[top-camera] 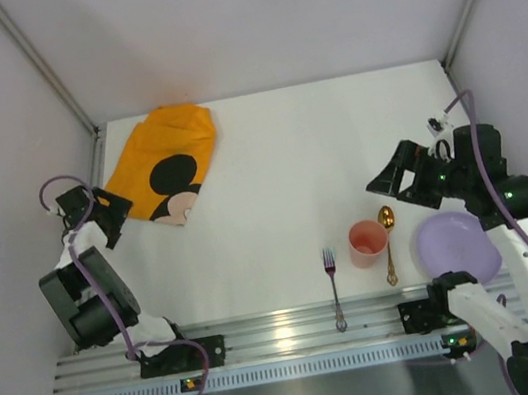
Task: Set the dinner table for one person
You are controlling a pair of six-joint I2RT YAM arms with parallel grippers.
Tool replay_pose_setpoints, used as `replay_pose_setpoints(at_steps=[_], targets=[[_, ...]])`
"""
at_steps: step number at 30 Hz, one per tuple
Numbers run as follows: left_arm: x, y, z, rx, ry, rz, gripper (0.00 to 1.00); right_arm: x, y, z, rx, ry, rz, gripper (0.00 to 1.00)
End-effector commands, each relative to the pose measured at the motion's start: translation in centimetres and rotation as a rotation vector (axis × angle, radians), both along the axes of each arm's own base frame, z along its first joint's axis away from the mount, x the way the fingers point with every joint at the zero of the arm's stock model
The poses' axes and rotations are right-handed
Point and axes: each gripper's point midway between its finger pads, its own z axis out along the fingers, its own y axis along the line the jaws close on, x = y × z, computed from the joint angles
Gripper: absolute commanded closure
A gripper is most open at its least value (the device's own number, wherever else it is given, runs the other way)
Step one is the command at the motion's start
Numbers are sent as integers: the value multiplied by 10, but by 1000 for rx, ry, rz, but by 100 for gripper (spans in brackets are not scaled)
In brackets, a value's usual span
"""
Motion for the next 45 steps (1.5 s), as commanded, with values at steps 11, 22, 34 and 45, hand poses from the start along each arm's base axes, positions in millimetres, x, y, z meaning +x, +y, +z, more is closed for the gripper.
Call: replay_pose_setpoints(at_steps=[11, 22, 34, 45], targets=[[32, 53, -35, -7, -28, 73, 14, 6, 10, -23, -18, 125, 69, 0], [70, 69, -63, -72, -24, 87, 36, 19, 8, -33, -31, 167, 41, 0], [82, 70, -44, -65, -66, 77, 100, 30, 9, -39, -32, 185, 9, 0], [84, 31, 30, 150, -75, -45, 94, 27, 10, -46, -41, 191, 23, 0]])
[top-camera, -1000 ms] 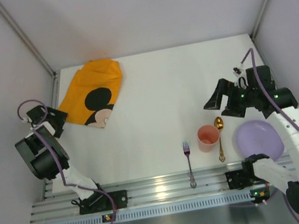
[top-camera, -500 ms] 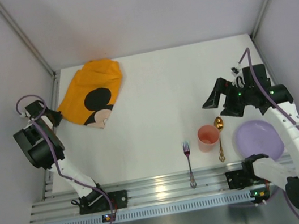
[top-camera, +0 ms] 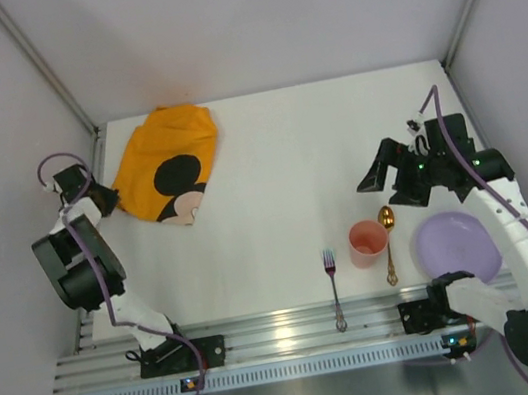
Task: Set the dinner table for one person
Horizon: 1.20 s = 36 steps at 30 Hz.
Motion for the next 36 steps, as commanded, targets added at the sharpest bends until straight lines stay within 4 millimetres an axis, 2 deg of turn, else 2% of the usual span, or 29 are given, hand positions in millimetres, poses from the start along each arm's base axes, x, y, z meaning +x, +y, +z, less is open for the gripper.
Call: replay_pose_setpoints(at_steps=[1, 3, 5, 6, 8, 9, 11, 12, 13, 14, 15, 16, 17, 18, 19, 20, 21, 22, 23, 24, 25, 26, 27, 28, 31, 34, 35, 36], targets=[[14, -13, 57, 131, -49, -60, 92, 1, 4, 3, 1, -32, 17, 0], [22, -21, 73, 168, -68, -86, 91, -1, 4, 1, -1, -29, 27, 0], [28, -25, 85, 209, -68, -90, 96, -3, 5, 1, -1, -32, 35, 0], [34, -40, 89, 231, -69, -136, 98, -3, 5, 1, -3, -33, 35, 0], [44, -57, 100, 267, -71, -174, 100, -3, 4, 0, -8, -34, 35, 0], [52, -84, 100, 279, -69, -239, 100, -3, 4, 0, -10, -37, 37, 0], [64, -115, 112, 301, -87, -300, 100, -2, 2, 1, -21, -41, 30, 0], [69, -154, 113, 316, -92, -380, 100, -2, 1, 1, -25, -42, 28, 0], [76, -180, 124, 325, -120, -426, 100, -1, 0, 1, -32, -47, 25, 0], [77, -201, 126, 333, -122, -467, 100, -1, -1, 4, -34, -56, 24, 0], [75, -251, 124, 343, -130, -569, 100, -1, -2, 4, -40, -61, 24, 0], [77, -279, 135, 352, -160, -621, 100, -1, -4, 6, -50, -74, 17, 0], [73, -308, 136, 357, -164, -686, 100, -1, -5, 6, -55, -78, 14, 0], [59, -365, 128, 385, -165, -809, 100, -2, -6, 5, -62, -84, 13, 0], [54, -395, 137, 398, -190, -866, 100, -2, -8, 5, -71, -90, 6, 0], [30, -449, 121, 402, -174, -993, 100, -4, -10, 2, -79, -89, 5, 0], [19, -477, 118, 398, -182, -1053, 100, -5, -11, 0, -86, -90, 2, 0], [11, -505, 125, 398, -212, -1101, 100, -6, -13, -1, -95, -95, -6, 0], [-15, -545, 105, 422, -184, -1186, 100, -8, -14, -5, -96, -85, -8, 0], [-27, -559, 100, 434, -163, -1214, 94, -9, -14, -7, -99, -82, -7, 0], [-32, -575, 107, 432, -185, -1229, 74, -10, -15, -8, -104, -85, -12, 0], [-47, -592, 100, 417, -176, -1240, 26, -10, -17, -10, -110, -81, -16, 0], [-50, -597, 101, 402, -183, -1231, 1, -10, -18, -9, -115, -87, -19, 0], [-53, -603, 101, 368, -186, -1241, 1, -10, -18, -10, -119, -85, -23, 0], [-48, -591, 113, 350, -183, -1160, 1, -8, -19, -9, -126, -91, -26, 0], [-39, -572, 138, 329, -204, -1075, 1, -8, -19, -10, -134, -97, -27, 0], [-31, -557, 153, 321, -220, -1018, 1, -9, -19, -12, -138, -95, -23, 0], [-28, -549, 161, 320, -227, -993, 1, -9, -19, -12, -143, -97, -23, 0]])
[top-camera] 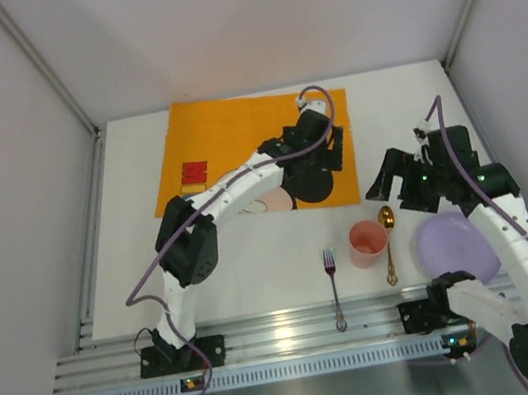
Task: Set the dinner table for one person
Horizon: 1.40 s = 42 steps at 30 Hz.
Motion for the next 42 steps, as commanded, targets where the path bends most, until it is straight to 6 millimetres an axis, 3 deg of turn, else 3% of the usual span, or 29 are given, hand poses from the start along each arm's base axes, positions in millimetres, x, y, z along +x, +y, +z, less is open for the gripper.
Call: replay_pose_setpoints(at_steps=[1, 3, 4, 5, 6, 7, 8, 9, 11, 14, 16, 19, 22, 24, 29, 34, 35, 36, 37, 40, 42], targets=[[36, 51, 87, -117, -108, 202, 1, 2, 1, 3, -32, -47, 22, 0], [52, 89, 104, -124, -127, 290, 1, 1, 2, 3, -42, -54, 34, 0], [55, 106, 96, -108, -111, 328, 1, 2, 2, 5, -51, -61, 36, 0], [68, 140, 104, -120, -118, 393, 1, 2, 3, 7, -56, -69, 43, 0], [72, 155, 100, -129, -111, 415, 1, 2, 2, 9, -61, -78, 47, 0], [70, 176, 74, -95, -68, 443, 1, 3, 2, 10, -66, -82, 47, 0], [78, 208, 73, -103, -68, 495, 1, 4, 4, 13, -66, -90, 54, 0], [75, 223, 49, -83, -29, 510, 1, 4, 5, 14, -66, -93, 60, 0], [82, 254, 32, -75, -1, 551, 3, 5, 7, 15, -65, -94, 69, 0], [83, 272, -6, -17, 64, 564, 4, 5, 11, 15, -60, -92, 88, 0], [83, 279, -19, 38, 95, 581, 4, 8, 15, 13, -52, -83, 100, 0], [85, 281, -53, 83, 162, 576, 4, 15, 22, 16, -37, -74, 120, 0], [88, 276, -65, 97, 200, 548, 5, 21, 25, 16, -38, -60, 130, 0], [83, 267, -86, 115, 264, 535, 6, 23, 26, 18, -40, -61, 134, 0], [69, 248, -99, 141, 292, 510, 7, 21, 27, 13, -40, -49, 134, 0], [27, 216, -118, 195, 335, 445, 7, 21, 24, 7, -58, -44, 128, 0], [12, 198, -122, 212, 336, 407, 7, 21, 23, 5, -60, -42, 127, 0], [-2, 199, -129, 245, 343, 406, 7, 21, 23, 4, -61, -41, 129, 0], [-17, 185, -130, 243, 349, 390, 7, 21, 23, 3, -63, -41, 127, 0], [-50, 177, -140, 247, 380, 388, 7, 20, 23, 2, -66, -43, 130, 0], [-63, 184, -146, 282, 383, 385, 7, 20, 22, 2, -67, -49, 128, 0]])
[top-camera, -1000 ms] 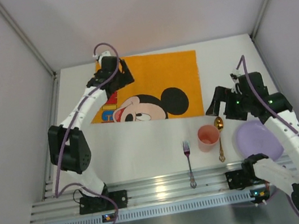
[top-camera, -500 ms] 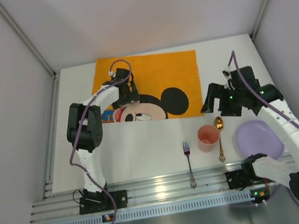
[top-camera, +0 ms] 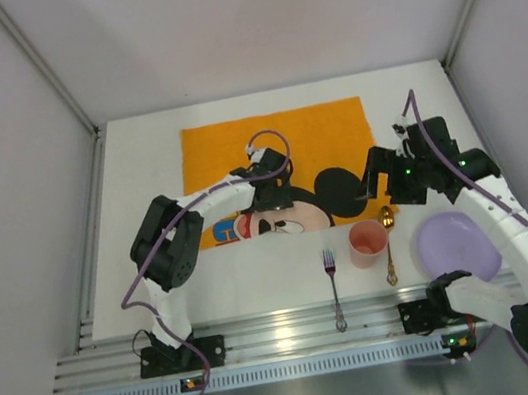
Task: Set the dinner table for one person
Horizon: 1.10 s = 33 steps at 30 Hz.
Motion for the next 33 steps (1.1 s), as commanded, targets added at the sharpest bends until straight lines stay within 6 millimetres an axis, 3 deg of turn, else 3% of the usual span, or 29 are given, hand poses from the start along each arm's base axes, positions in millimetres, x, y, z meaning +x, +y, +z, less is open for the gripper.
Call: replay_pose_setpoints(at_steps=[1, 6, 10, 13, 19, 21, 27, 32, 33], targets=[[-51, 17, -27, 64, 134, 16, 7, 5, 3, 8, -3, -67, 20, 0], [-63, 31, -24, 81, 137, 31, 7, -2, 2, 4, 1, -70, 21, 0], [-61, 25, -7, 41, 109, 53, 7, -7, 1, 3, -7, -73, 20, 0], [-52, 14, 24, 3, 67, 65, 3, -5, -2, 12, -31, -107, 14, 0], [-35, -7, 108, -122, -48, 98, 2, -12, -4, 25, -43, -116, 36, 0], [-29, -10, 133, -163, -92, 109, 2, -21, -9, 16, -70, -74, 32, 0], [-29, -2, 174, -203, -162, 145, 2, -51, -18, -31, -132, 91, 80, 5], [-35, 7, 178, -202, -182, 158, 2, -58, -22, -56, -152, 143, 78, 16], [-35, 9, 178, -204, -187, 160, 1, -57, -20, -59, -148, 149, 83, 25]])
